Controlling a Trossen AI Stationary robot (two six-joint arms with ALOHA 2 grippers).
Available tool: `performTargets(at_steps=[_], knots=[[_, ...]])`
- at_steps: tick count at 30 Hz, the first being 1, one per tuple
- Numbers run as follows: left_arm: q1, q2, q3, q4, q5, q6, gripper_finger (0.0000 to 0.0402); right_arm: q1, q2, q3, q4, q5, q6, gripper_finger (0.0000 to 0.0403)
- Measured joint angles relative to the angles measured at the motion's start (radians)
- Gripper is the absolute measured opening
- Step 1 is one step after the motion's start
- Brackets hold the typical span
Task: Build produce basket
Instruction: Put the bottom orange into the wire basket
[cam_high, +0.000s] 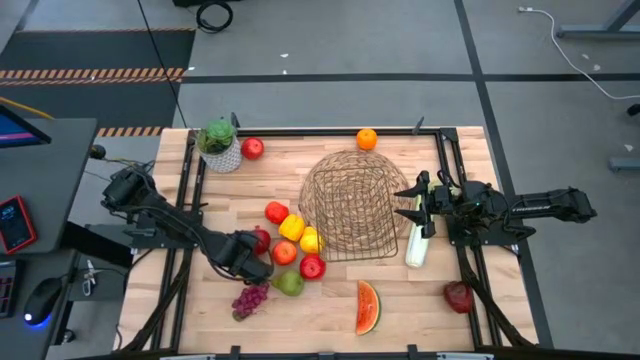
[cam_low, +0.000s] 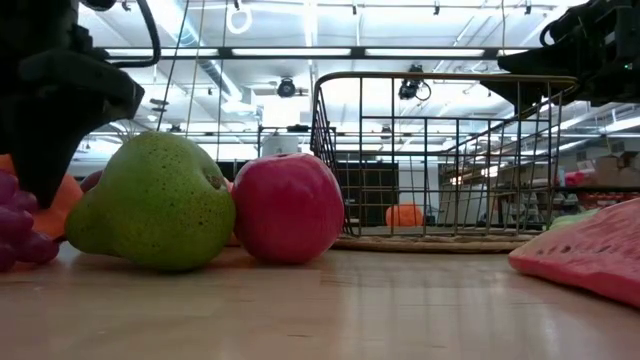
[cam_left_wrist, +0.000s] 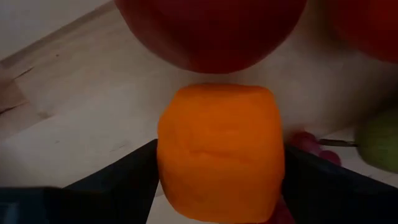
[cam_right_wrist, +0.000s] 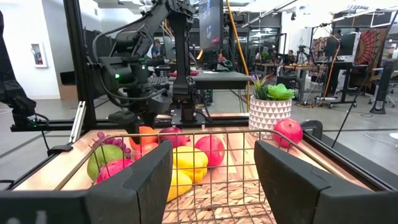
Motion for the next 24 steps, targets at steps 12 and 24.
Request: performTargets(at_steps=[12,24], knots=[[0.001,-0.001,0.0,0.001,0.005,0.179,0.0258,0.0,0.0,0.0,0.0,0.0,0.0,0.0231],[0.038,-0.001,0.268,-0.3,0.008,0.419,0.0259,0.0,0.0,0.0,0.0,0.0,0.0,0.0231]])
